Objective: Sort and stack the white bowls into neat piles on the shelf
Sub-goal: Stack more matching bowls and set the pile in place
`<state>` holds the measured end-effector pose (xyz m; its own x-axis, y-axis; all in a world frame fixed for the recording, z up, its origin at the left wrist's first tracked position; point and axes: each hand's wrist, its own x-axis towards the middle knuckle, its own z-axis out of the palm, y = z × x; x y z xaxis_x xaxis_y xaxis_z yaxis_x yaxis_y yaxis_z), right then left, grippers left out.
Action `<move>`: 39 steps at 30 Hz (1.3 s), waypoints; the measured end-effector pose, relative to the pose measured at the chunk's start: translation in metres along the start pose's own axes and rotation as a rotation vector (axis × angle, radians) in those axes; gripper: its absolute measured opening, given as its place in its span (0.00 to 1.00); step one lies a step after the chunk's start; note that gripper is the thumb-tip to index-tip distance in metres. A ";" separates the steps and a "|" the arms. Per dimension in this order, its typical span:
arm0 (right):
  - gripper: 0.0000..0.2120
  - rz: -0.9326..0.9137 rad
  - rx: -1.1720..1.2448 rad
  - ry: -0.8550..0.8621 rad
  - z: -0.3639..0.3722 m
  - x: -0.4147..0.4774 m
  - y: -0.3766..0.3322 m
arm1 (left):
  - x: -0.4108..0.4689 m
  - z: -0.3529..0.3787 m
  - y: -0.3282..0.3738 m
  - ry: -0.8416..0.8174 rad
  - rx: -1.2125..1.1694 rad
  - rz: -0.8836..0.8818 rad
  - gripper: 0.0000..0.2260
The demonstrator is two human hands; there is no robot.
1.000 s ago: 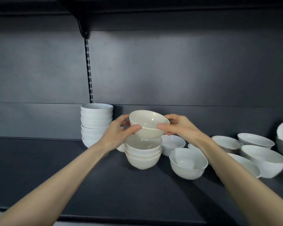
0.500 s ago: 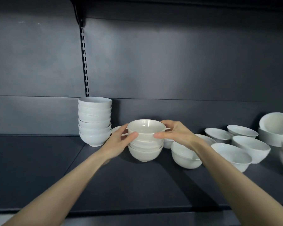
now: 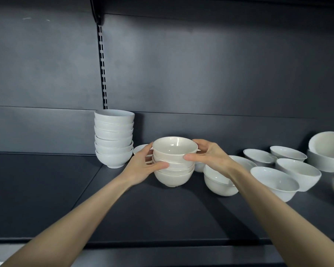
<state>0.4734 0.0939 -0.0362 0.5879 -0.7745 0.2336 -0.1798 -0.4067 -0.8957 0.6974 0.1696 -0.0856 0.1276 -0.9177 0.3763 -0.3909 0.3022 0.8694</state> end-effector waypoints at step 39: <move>0.56 0.119 -0.030 -0.019 0.001 0.001 0.007 | -0.017 0.009 0.010 0.005 0.071 -0.112 0.28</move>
<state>0.4734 0.0912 -0.0426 0.5755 -0.8091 0.1188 -0.2727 -0.3268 -0.9049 0.6832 0.1858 -0.0864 0.1782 -0.9433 0.2801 -0.4374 0.1790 0.8813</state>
